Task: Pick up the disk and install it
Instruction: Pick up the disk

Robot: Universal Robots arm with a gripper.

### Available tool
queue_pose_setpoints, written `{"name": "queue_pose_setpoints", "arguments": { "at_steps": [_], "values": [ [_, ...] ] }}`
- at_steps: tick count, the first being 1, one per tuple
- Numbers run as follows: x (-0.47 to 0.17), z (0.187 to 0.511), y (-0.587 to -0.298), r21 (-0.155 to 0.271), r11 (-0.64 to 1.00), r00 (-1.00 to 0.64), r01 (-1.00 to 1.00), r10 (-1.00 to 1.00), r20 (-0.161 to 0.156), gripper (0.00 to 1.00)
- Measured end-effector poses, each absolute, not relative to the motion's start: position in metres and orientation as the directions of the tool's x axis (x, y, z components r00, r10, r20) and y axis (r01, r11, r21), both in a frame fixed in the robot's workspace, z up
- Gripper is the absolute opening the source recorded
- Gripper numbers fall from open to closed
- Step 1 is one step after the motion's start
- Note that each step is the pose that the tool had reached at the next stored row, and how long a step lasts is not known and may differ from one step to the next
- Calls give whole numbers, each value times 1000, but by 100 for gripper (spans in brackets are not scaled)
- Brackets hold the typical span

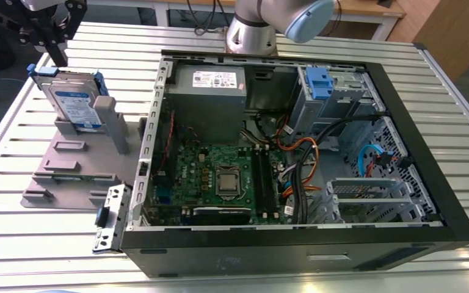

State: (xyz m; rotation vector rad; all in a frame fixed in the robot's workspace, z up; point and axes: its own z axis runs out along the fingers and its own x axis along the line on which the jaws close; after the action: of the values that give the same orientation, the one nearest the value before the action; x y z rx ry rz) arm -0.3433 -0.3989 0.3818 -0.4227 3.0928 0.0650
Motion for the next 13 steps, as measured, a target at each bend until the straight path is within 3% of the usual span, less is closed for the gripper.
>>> {"name": "queue_pose_setpoints", "arguments": {
  "at_steps": [13],
  "values": [
    [-343, 382, -399, 39, 952, -952, -305, -304, -25, 11]
  ]
}}
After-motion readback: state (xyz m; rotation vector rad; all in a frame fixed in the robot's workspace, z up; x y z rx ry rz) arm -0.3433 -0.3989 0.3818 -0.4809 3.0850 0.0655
